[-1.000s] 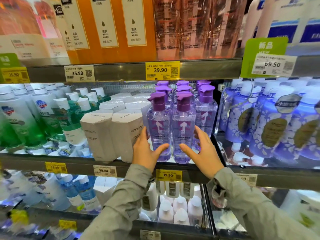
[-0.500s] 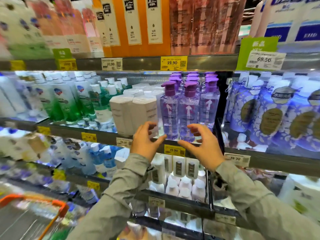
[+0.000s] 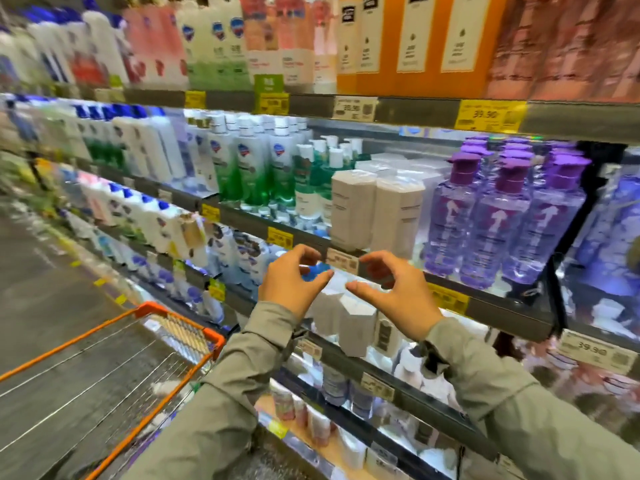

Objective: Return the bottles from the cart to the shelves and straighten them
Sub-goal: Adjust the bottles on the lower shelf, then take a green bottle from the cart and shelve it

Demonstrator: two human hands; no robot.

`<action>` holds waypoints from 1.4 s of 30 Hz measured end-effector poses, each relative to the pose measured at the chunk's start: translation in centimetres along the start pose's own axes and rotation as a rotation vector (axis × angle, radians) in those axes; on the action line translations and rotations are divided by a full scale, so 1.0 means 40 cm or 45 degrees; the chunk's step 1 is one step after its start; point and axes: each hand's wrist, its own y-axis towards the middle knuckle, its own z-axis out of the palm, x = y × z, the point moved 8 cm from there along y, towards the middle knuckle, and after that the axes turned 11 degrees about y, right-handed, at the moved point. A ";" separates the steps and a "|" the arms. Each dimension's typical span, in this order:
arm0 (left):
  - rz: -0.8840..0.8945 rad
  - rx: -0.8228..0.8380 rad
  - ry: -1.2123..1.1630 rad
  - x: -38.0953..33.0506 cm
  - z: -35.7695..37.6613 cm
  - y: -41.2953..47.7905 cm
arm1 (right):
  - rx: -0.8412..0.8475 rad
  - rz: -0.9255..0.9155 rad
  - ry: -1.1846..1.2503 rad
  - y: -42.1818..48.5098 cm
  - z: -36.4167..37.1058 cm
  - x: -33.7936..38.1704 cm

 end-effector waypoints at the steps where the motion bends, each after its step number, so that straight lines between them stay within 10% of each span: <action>1: -0.011 -0.021 0.022 0.027 -0.025 0.005 | 0.029 -0.011 0.019 0.015 0.036 0.005; 31: -0.934 -0.489 0.401 0.928 -0.654 -0.221 | 1.136 -0.049 0.244 0.227 1.188 -0.012; 42: -1.238 -0.337 0.388 1.228 -0.629 -0.266 | 1.453 0.059 0.114 0.235 1.540 -0.170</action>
